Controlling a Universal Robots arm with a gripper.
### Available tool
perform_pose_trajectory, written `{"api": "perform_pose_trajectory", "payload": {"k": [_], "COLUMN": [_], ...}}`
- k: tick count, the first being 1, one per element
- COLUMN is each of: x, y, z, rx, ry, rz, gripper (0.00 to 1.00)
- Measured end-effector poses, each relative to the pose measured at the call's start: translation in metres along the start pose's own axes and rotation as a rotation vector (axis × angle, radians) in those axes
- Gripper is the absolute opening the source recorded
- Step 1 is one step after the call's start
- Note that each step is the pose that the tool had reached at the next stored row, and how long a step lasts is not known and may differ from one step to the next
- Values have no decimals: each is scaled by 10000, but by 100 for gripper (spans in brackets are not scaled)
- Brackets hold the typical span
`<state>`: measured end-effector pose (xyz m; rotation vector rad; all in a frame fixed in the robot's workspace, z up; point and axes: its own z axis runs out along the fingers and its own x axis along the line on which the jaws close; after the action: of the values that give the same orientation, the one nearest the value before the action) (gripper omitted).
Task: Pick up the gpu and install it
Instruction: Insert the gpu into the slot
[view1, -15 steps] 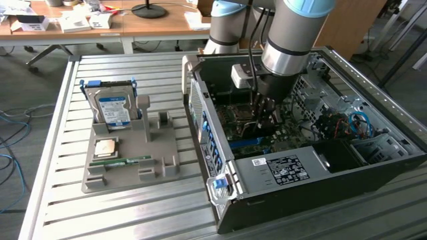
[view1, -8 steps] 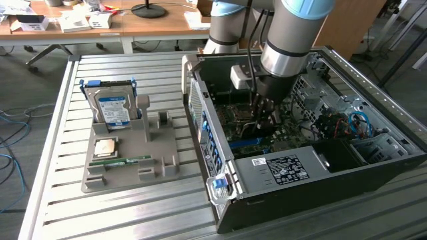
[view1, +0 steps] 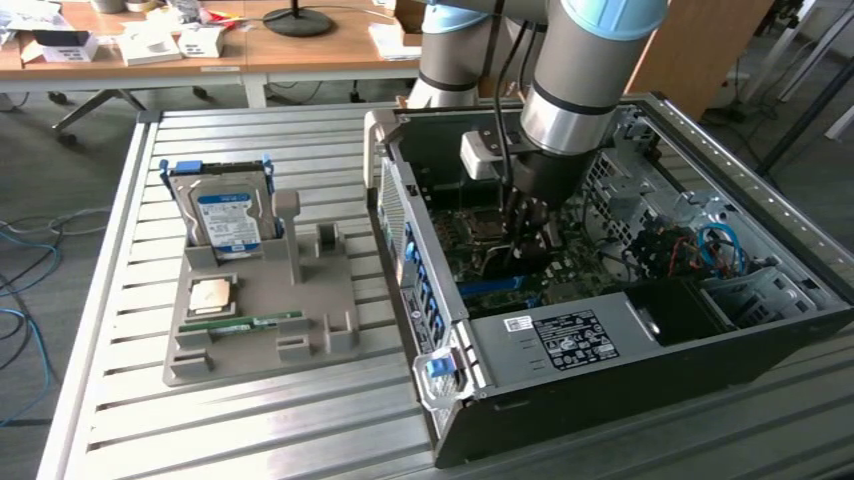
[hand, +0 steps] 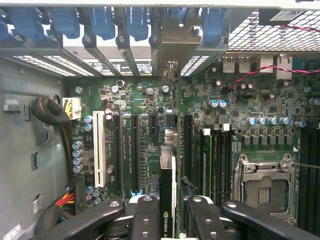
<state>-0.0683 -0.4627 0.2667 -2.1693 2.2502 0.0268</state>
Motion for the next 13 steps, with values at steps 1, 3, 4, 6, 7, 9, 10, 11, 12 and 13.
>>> {"api": "perform_pose_trajectory", "payload": {"k": [1,3,4,6,7,9,10,11,12,13], "x": [0,-1,-2,-1,-1,-1,-1,-1,-1,-1], "y": [0,0,0,0,0,0,0,0,0,0], "z": [0,4,3,-1,-4,-4,-4,-4,-4,-4], "rx": [0,1,1,0,0,0,0,0,0,-1], "ry": [0,-2,-3,-1,-1,-2,-3,-2,-1,0], "rz": [0,2,2,1,1,1,1,1,1,1], "gripper": [26,26,26,26,26,26,26,26,26,26]}}
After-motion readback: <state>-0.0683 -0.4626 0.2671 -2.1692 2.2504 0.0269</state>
